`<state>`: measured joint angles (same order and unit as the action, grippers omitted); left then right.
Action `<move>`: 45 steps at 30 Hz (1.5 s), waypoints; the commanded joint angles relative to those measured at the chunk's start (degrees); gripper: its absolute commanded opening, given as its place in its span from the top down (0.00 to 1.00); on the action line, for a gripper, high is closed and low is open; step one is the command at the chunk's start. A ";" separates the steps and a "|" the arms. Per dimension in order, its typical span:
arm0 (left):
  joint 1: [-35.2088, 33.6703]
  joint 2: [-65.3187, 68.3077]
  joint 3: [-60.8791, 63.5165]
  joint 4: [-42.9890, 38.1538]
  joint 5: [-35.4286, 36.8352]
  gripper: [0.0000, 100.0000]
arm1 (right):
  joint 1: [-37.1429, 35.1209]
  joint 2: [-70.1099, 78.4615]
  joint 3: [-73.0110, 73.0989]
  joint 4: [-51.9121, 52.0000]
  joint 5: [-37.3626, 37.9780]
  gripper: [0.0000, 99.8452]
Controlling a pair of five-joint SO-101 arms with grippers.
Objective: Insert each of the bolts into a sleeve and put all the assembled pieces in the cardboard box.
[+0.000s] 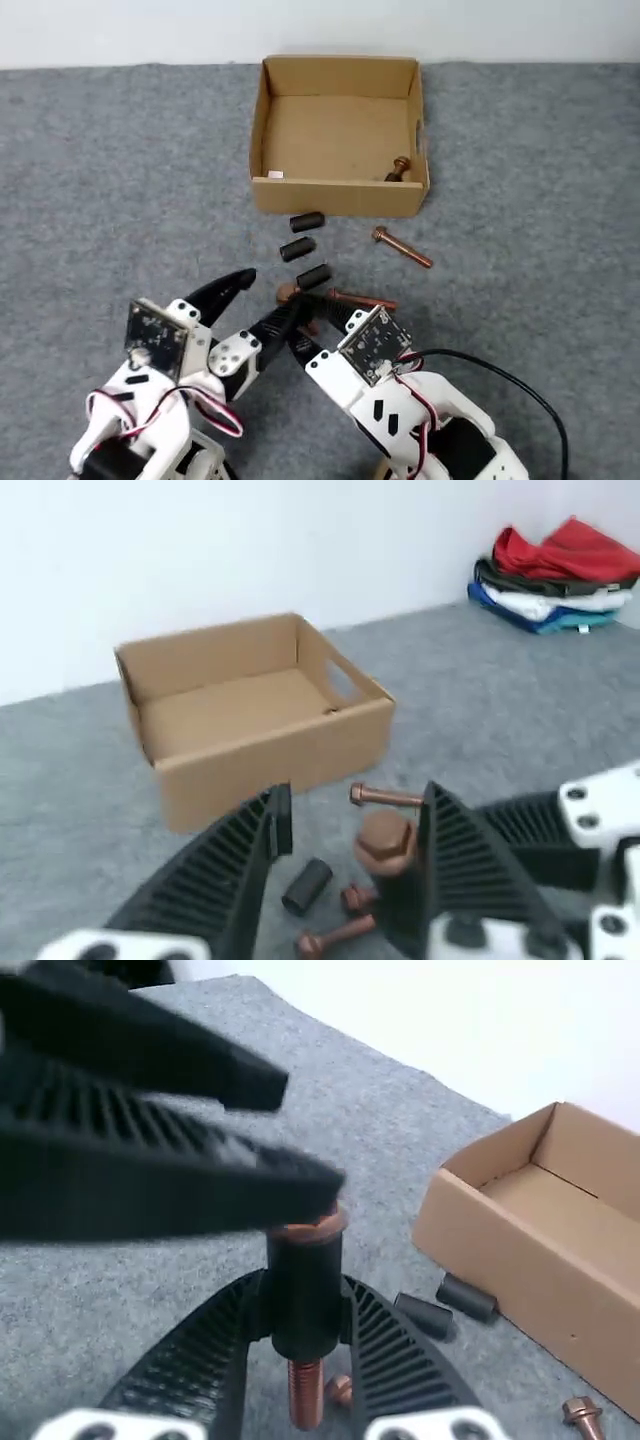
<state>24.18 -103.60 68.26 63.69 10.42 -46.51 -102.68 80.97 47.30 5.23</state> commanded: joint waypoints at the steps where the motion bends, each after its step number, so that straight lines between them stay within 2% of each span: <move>1: -3.34 -0.35 -3.82 1.41 -0.44 0.82 | 4.09 -0.66 -1.76 2.15 -5.19 0.99; 5: -10.11 -0.44 -2.42 1.05 -0.79 1.00 | 14.64 -0.48 -3.43 6.64 -17.23 0.99; 7: -13.36 -0.44 1.45 1.05 -0.79 0.98 | 19.74 -0.48 -3.69 7.78 -20.92 0.99; 10: -17.76 -0.44 8.48 1.05 -0.79 1.00 | 24.31 -0.31 -5.63 7.87 -21.54 0.99; 13: -22.15 -0.53 13.67 0.97 -0.79 1.00 | 24.66 2.77 -10.29 8.75 -21.54 0.99; 16: -24.44 -0.53 16.92 0.70 -0.79 1.00 | 25.01 11.91 -16.44 9.36 -21.80 0.99; 26: -25.05 -0.53 26.68 0.53 -0.88 1.00 | 29.76 51.21 -46.42 5.85 -21.63 0.99; 34: -28.31 -0.53 28.26 -2.20 -2.11 1.00 | 31.69 77.05 -65.05 -6.64 -20.22 0.99; 40: -28.48 -0.44 28.26 -2.20 -2.29 1.00 | 31.69 93.41 -72.26 -16.57 -16.18 0.99; 45: -28.57 -0.44 28.26 -2.29 -2.46 1.00 | 31.52 105.10 -77.27 -20.18 -13.10 0.99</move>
<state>-4.04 -103.60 96.75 63.34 8.40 -15.38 -1.32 9.67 30.24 -9.71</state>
